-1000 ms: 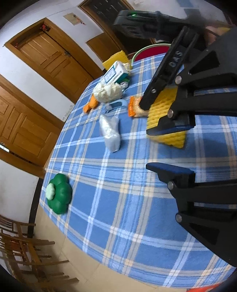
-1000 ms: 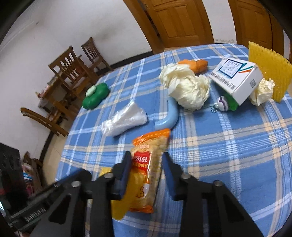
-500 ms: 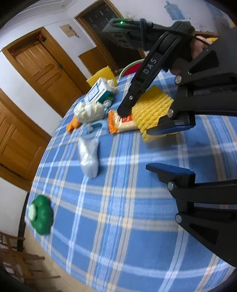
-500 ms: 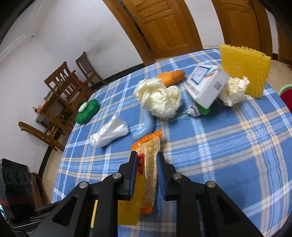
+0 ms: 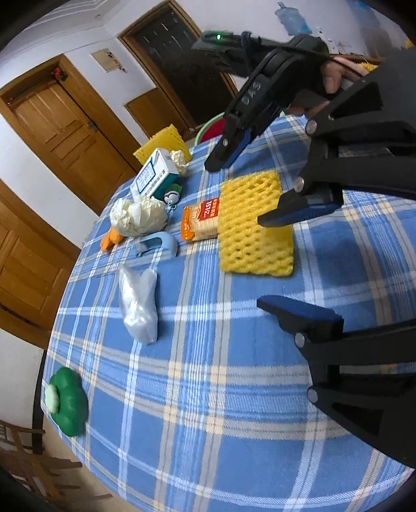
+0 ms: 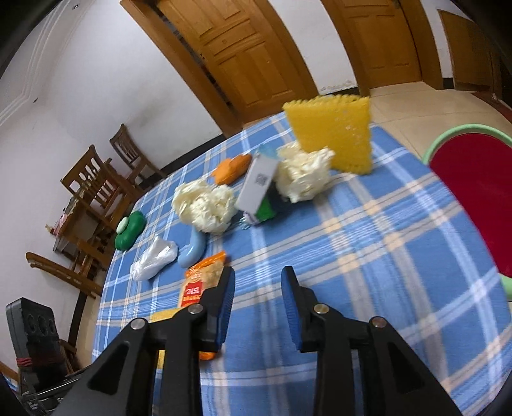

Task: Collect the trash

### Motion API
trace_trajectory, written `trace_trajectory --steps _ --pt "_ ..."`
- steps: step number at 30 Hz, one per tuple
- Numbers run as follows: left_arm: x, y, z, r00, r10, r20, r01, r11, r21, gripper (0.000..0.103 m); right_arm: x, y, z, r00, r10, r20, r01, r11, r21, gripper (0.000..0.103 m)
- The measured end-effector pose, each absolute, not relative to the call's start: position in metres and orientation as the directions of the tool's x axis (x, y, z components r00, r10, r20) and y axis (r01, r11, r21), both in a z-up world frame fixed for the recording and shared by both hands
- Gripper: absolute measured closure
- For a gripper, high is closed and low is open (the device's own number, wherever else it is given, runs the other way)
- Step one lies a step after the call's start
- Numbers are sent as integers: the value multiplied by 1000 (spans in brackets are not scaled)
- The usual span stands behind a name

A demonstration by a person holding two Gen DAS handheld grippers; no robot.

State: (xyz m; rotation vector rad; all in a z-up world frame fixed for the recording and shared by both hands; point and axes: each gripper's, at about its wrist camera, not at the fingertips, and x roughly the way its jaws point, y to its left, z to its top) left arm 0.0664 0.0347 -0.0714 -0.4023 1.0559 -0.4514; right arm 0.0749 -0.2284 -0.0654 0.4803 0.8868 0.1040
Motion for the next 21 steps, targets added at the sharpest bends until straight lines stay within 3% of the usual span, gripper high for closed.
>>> trace_trajectory --steps 8,15,21 --pt "72 12 -75 411 -520 -749 180 851 -493 59 69 -239 -66 638 277 -718 117 887 446 70" --pt "71 4 -81 370 -578 -727 200 814 -545 91 68 -238 -68 629 285 -723 117 885 450 69" --pt "64 18 -70 417 -569 -709 207 819 -535 94 72 -221 -68 613 311 -726 76 892 445 67"
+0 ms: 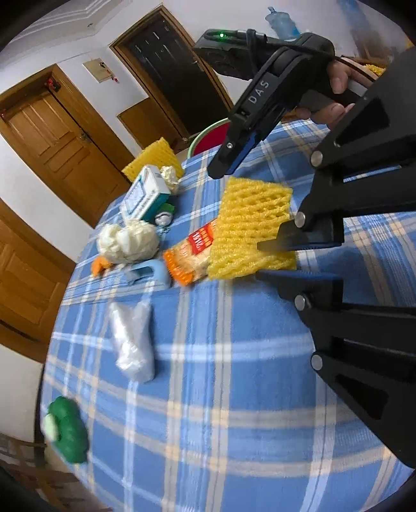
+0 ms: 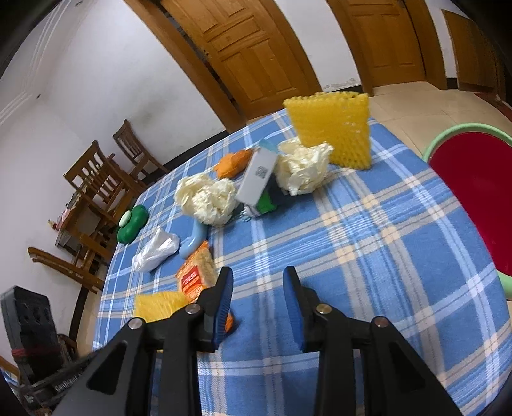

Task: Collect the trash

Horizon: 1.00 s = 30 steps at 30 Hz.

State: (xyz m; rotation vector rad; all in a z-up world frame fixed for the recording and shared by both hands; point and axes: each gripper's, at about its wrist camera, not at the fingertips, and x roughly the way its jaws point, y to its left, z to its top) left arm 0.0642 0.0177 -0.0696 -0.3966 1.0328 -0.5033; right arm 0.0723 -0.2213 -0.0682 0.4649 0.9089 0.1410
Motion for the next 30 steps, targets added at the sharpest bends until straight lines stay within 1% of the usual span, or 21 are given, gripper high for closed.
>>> trace_trajectory --steps 3,5,8,10,12,19,25,26,27,28,30 --pt "62 27 -61 462 -525 -714 203 847 -491 94 75 -212 -70 599 326 -731 57 894 445 66" --pt "61 35 -57 490 -488 -722 186 868 -461 94 75 -206 -70 591 334 -734 39 897 440 64" --pt "62 51 -55 527 -450 -721 137 882 -450 94 76 -195 -70 583 343 -737 15 902 431 59" --pt "64 62 -55 547 -422 -723 101 890 -444 94 76 -189 -71 577 343 -741 2 907 421 53" --pt "66 71 -55 565 -392 -726 65 898 -435 94 76 -183 -73 568 343 -748 -8 911 413 49" --pt "68 87 -59 603 -311 -734 -10 918 -397 94 76 -162 -74 551 334 -765 -54 929 367 42" --pt "68 90 -56 624 -284 -728 -24 925 -380 94 75 -145 -80 536 296 -791 -96 952 291 42" --pt "68 90 -56 625 -282 -728 -24 925 -379 94 74 -143 -80 543 283 -790 -104 957 271 44" --pt "68 89 -56 627 -280 -727 -24 926 -377 94 74 -140 -80 545 264 -796 -111 963 244 53" --pt "67 88 -55 628 -279 -727 -22 927 -376 94 73 -139 -80 547 253 -798 -115 967 228 57" --pt "67 87 -54 629 -281 -725 -18 927 -375 94 72 -140 -79 551 255 -795 -123 967 225 60"
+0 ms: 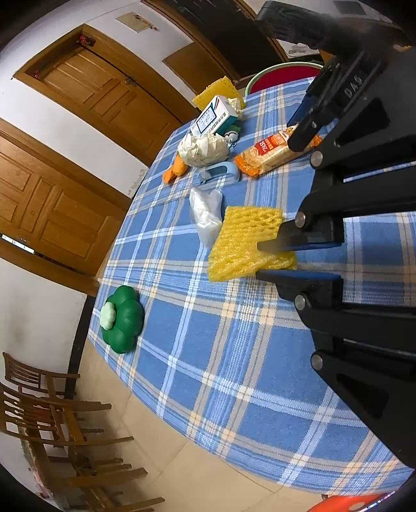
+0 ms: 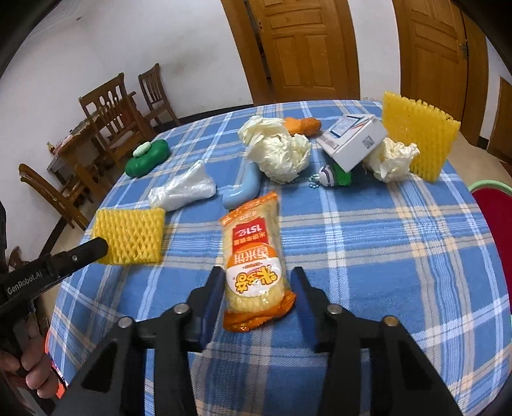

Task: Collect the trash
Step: 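Carry the foam sleeve and snack bag over the red bin and release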

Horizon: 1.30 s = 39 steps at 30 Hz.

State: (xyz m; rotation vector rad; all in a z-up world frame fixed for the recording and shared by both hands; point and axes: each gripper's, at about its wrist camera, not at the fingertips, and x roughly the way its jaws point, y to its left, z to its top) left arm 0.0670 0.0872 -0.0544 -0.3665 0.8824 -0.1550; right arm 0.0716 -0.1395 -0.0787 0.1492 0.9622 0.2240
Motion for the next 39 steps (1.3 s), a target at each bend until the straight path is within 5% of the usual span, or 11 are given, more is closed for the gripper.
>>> trace_trajectory --steps 19,39 --pt "62 42 -8 652 -382 -655 140 910 -391 94 31 -213 -24 673 224 -705 -32 961 275 60" --pt "86 -113 26 531 -543 -651 424 835 -351 94 -3 -364 -12 732 -25 -680 295 912 284 60"
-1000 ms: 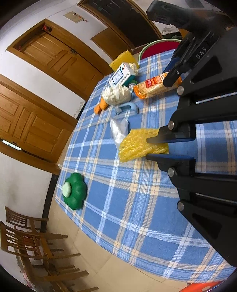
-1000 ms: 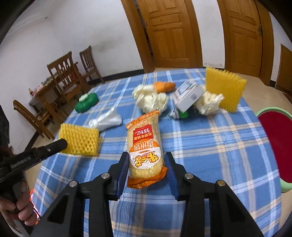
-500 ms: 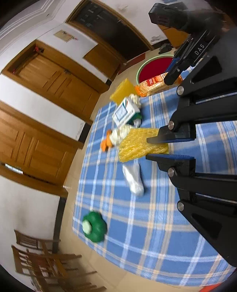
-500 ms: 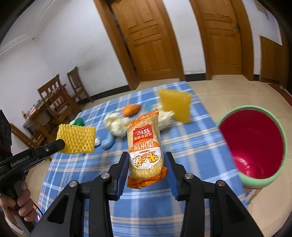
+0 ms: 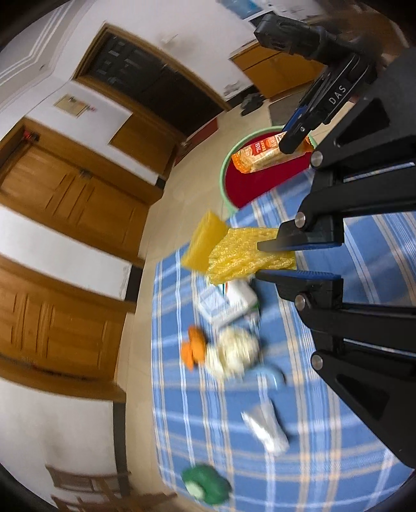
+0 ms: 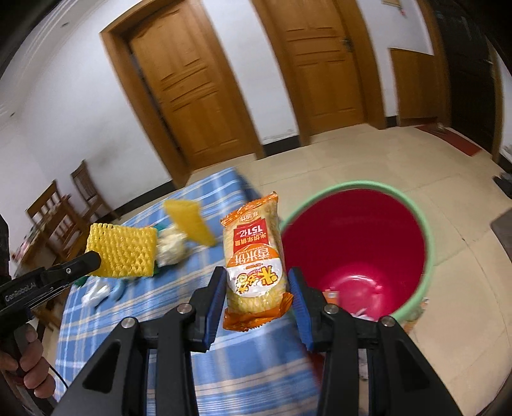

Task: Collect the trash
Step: 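Carry the foam sleeve and snack bag over the red bin and release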

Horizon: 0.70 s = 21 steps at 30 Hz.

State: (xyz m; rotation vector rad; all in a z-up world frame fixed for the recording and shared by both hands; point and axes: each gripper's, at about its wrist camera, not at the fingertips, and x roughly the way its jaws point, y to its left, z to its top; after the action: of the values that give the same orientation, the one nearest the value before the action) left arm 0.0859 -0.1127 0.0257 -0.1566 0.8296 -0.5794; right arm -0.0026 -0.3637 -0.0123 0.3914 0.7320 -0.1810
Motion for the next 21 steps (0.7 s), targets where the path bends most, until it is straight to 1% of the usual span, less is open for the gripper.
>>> trace_trajectory --steps 7,11,17,21 --pt "91 -184 21 447 -586 -676 514 786 -342 94 -17 -410 -25 716 -92 -692 392 873 289 60" --pt "95 -219 11 419 -584 -695 543 775 -324 94 -23 -428 -34 706 -111 -699 426 856 294 60" --pt "98 -264 -5 386 -564 -730 573 767 -289 94 -23 -452 -49 704 -104 -702 445 836 321 58" --pt "104 -279 -16 368 -556 -745 578 764 -285 93 -27 -464 -57 705 -102 -702 461 818 345 57"
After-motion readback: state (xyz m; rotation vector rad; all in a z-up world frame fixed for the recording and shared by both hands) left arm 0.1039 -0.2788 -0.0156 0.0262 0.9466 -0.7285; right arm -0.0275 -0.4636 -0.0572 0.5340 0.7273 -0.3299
